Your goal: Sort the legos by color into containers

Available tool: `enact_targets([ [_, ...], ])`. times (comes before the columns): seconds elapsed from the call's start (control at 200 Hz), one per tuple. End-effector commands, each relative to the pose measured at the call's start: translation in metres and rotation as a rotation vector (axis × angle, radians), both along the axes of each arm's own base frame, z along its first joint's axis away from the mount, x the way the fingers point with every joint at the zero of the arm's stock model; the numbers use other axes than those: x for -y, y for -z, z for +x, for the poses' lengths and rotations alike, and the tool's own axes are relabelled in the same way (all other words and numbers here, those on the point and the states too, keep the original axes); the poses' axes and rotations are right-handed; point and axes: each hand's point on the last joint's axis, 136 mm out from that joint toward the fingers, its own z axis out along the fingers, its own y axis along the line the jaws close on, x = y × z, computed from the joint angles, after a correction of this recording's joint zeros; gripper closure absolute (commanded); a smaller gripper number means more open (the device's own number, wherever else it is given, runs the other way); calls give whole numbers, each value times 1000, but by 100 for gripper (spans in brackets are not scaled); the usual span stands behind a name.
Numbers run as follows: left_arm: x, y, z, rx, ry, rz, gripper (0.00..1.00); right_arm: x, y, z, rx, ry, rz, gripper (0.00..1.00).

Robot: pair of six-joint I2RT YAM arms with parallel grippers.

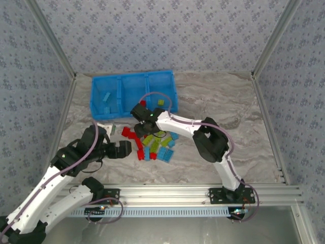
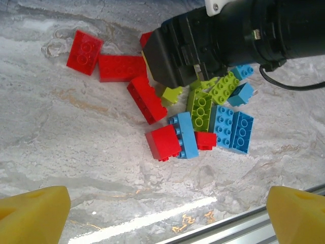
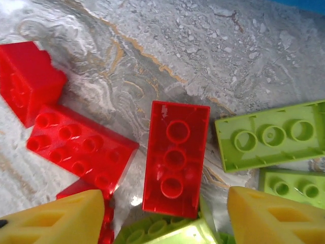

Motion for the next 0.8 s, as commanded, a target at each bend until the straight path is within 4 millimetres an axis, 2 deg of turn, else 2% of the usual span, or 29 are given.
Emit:
enact_targets([
  [0.0,6,-1,1,-2,10,-23,1,4,11,0,-19,-11,-65,38],
  [0.085,6,-1,1,0,9,-21,1,3,18,-1,-37,-13,-72,40],
  [0.23,5,0,1,-2,3,-22,1,1,26,-6,-69,-24,-76,49],
  [0.355,5,1,2,-1,-2,-22,1,4,21,-6,-74,-27,-77,54],
  [0.44,5,0,1,0,-2,-24,1,7,10,-3,-66,-21,-69,62],
  [0.535,5,-1,1,2,-1,-23,1,11,-17,2,-4,-15,-53,65],
  [0.635,2,-4,2,13,-9,-21,1,9,-65,5,94,-27,7,65],
  [0.795,-5,-23,5,83,-51,-41,1,4,-136,11,261,-52,122,65],
])
